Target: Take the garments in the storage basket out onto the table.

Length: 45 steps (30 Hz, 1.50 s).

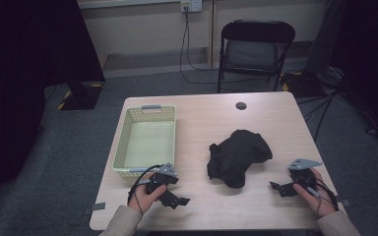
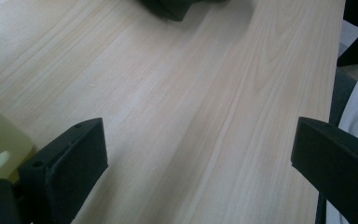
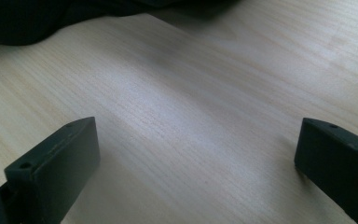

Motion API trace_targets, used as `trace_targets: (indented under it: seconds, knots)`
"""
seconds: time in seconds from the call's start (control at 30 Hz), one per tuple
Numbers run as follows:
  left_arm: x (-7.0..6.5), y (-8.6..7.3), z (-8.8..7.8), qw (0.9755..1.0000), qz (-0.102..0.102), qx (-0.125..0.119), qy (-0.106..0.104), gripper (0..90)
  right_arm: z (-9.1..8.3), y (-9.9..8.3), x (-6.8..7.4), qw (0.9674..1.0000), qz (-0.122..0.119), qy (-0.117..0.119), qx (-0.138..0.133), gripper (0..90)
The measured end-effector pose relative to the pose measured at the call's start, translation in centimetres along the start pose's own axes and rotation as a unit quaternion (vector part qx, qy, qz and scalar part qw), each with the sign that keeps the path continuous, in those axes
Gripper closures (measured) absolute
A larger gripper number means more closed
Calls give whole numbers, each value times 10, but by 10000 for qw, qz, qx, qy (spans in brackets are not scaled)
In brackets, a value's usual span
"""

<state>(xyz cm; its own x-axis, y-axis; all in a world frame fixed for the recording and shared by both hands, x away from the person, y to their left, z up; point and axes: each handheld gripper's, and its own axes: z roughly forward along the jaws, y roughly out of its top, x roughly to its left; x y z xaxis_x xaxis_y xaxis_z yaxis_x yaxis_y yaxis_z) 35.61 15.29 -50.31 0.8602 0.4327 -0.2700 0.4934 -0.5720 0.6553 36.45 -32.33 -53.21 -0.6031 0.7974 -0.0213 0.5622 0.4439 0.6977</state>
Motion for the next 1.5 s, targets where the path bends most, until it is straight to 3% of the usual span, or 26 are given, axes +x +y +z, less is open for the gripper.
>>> trace_targets:
  seconds: [0.57, 1.27, 1.5]
  knots:
    - [4, -13, -10, 9999, 51, 31, 84, 42, 0, 0, 0, 10000, 0, 0, 0, 0]
    - [11, -32, -20, 9996, -62, 30, 276, 25, 0, 0, 0, 10000, 4, -1, 1, 0]
    - [12, -39, -17, 9990, 31, 218, 385, 26, 0, 0, 0, 10000, 3, 0, 1, 0]
